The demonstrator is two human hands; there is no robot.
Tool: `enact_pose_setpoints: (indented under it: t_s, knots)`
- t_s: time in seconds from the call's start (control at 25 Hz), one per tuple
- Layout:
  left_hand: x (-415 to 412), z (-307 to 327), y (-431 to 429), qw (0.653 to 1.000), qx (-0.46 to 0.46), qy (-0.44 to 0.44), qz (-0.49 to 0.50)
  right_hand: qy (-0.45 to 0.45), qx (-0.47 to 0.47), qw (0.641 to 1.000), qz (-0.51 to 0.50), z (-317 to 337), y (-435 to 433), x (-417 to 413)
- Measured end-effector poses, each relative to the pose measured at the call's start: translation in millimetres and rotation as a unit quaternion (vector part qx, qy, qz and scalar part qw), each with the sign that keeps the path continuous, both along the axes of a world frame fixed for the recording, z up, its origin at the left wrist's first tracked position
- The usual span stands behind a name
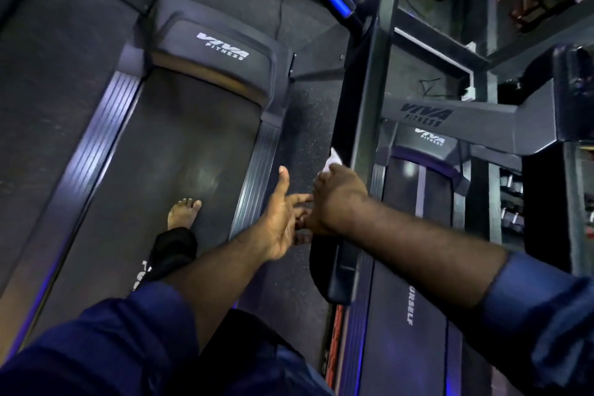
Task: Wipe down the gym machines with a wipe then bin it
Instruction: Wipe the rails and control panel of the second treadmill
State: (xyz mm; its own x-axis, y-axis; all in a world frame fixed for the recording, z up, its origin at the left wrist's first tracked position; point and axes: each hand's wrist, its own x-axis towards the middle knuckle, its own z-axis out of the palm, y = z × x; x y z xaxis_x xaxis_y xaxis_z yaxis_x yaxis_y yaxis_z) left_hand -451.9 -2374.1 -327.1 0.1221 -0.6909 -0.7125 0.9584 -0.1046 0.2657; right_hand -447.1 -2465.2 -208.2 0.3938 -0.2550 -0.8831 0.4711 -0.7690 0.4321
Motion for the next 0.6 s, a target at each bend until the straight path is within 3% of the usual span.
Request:
enact_pose_setpoints:
  t_s: [0.08, 0.2, 0.4, 0.6]
  knots:
    - [-3.2, 6.2, 6.4, 1.000, 0.009, -0.010, 0.002, 0.011, 0.039, 0.998, -0.044, 14.6, 0.4, -9.4]
    - [-11.3, 10.5, 15.5, 0.999, 0.013, -0.025, 0.021, -0.044, 0.006, 0.994, -0.101, 24.9, -3.8, 9.6]
    - [-31.1, 19.2, 44.3, 0.998, 0.038, -0.039, 0.041, 0.021, 0.009, 1.000, -0.015, 9.8, 54.0, -48.7]
    - [-48.8, 41.9, 63.0, 0.995, 0.055, -0.081, -0.010, -0.038, 0.057, 0.996, -0.053, 36.6, 63.6, -96.7]
